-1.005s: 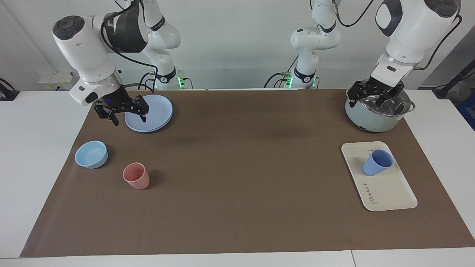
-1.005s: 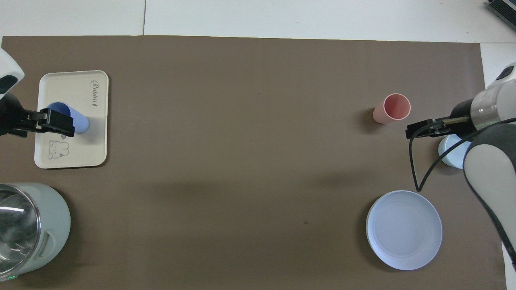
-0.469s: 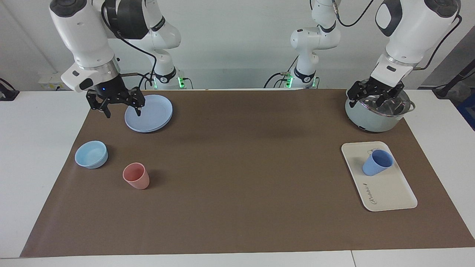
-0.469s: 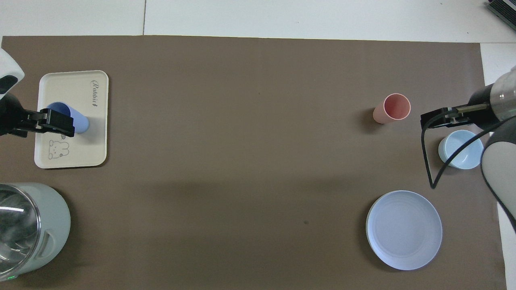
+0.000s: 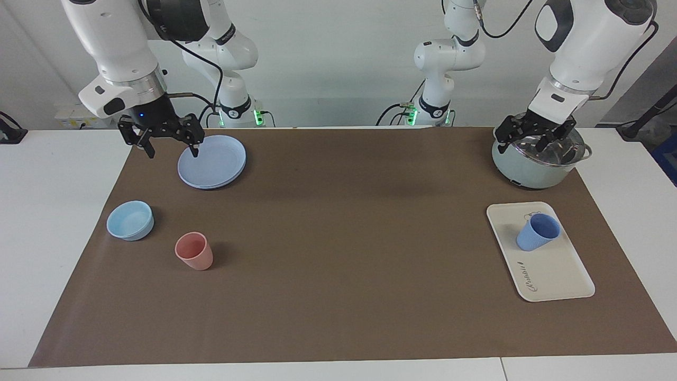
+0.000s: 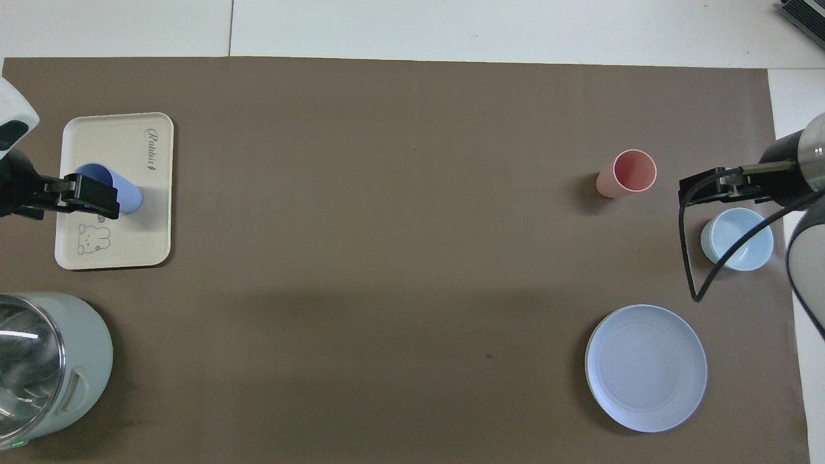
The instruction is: Place cup on tray
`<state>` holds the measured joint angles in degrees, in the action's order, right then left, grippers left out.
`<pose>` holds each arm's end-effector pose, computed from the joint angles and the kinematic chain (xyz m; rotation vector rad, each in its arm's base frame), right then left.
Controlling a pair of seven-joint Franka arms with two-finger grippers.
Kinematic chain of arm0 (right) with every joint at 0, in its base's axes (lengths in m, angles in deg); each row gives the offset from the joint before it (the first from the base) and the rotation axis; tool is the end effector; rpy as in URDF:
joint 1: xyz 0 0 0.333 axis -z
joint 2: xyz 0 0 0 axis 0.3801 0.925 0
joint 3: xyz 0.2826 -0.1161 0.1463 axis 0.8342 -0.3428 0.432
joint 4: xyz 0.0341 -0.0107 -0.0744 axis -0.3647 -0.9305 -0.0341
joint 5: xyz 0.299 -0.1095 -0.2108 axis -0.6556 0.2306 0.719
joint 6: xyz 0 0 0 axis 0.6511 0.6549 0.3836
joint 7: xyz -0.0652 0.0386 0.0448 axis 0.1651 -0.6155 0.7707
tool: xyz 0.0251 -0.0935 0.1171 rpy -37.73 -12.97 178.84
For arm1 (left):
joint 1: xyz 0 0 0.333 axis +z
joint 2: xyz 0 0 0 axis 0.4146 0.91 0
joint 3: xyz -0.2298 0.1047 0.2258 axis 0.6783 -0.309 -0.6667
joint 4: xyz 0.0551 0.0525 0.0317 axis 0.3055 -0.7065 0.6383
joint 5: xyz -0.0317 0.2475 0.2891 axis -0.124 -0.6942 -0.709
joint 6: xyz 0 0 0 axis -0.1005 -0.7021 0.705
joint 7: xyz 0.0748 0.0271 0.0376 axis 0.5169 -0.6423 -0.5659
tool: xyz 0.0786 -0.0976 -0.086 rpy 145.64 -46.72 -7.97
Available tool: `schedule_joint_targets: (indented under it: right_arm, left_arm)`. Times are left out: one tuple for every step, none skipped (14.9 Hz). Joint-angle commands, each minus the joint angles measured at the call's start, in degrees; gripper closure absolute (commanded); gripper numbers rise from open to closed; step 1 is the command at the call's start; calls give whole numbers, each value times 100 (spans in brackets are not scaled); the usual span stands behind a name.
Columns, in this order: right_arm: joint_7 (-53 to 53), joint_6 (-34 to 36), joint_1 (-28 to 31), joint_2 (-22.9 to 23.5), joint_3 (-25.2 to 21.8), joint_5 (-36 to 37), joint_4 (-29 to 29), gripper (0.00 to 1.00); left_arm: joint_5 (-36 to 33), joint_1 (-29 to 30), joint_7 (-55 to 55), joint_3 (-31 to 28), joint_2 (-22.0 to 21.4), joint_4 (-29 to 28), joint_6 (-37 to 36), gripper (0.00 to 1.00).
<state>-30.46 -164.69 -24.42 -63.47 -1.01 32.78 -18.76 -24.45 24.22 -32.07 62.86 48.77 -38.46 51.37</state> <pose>0.5530 0.0258 0.5941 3.1061 0.0378 0.0316 0.5423 -0.0378 0.5856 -3.1267 0.0802 0.0569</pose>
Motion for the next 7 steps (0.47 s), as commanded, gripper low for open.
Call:
schedule_joint_targets:
  right_arm:
    - [125, 264, 6, -32, 8, -104, 38, 0]
    - [134, 300, 6, -58, 8, -121, 29, 0]
    - [142, 300, 6, -67, 8, -173, 12, 0]
    - [134, 309, 23, -67, 8, -305, -6, 0]
    - [134, 309, 50, -85, -1, -358, -24, 0]
    - [134, 300, 41, -85, -1, -359, -33, 0]
    - [125, 300, 24, -94, -1, -359, -41, 0]
  left_arm:
    - [-71, 45, 41, 28, -155, -162, -18, 0]
    - [-71, 45, 41, 28, -155, -162, -18, 0]
    - [-71, 45, 41, 28, -155, -162, -18, 0]
    - [-71, 45, 41, 28, -155, -162, -18, 0]
    - [-71, 45, 41, 28, -155, -162, -18, 0]
    - [-71, 45, 41, 28, -155, -162, -18, 0]
    - [-71, 45, 41, 28, -155, -162, -18, 0]
